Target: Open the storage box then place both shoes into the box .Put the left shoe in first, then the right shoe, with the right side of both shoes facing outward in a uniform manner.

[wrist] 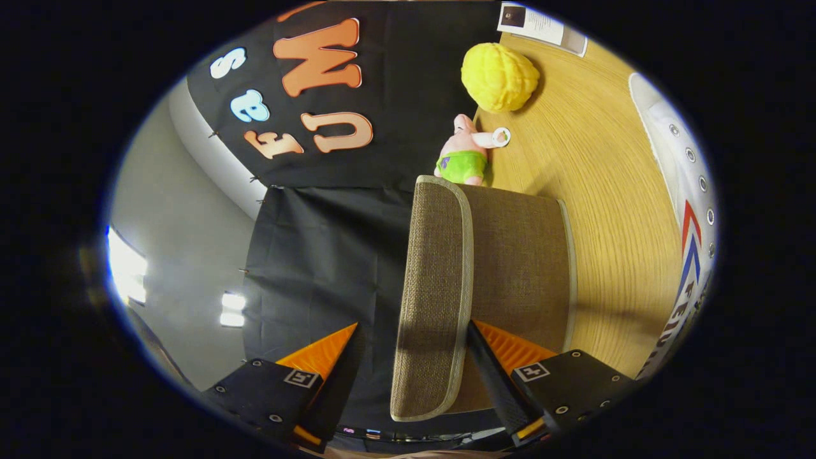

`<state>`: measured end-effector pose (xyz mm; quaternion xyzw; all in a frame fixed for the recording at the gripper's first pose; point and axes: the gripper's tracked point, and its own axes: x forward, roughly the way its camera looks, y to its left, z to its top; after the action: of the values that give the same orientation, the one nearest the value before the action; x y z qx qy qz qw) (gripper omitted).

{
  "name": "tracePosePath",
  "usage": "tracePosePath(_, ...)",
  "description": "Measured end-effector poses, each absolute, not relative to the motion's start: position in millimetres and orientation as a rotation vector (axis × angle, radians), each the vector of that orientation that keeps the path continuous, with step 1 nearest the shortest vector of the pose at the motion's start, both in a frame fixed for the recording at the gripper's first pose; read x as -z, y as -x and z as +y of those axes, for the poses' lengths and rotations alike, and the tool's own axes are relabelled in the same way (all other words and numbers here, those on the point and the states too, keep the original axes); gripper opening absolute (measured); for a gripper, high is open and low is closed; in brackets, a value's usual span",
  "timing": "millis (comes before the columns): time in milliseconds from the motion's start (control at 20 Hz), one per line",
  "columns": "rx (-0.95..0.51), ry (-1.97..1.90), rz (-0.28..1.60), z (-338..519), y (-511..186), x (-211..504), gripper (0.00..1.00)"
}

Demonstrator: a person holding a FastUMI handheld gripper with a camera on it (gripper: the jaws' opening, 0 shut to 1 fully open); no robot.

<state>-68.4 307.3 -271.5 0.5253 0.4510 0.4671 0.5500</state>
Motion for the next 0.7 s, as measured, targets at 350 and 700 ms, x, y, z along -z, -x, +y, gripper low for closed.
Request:
tracePosePath(350,-1.078,-1.279,1.045,308.2,69.1,268.1,0.6)
tracePosePath(700,-1.016,-1.199,1.136,323.9,81.1,278.3,0.01)
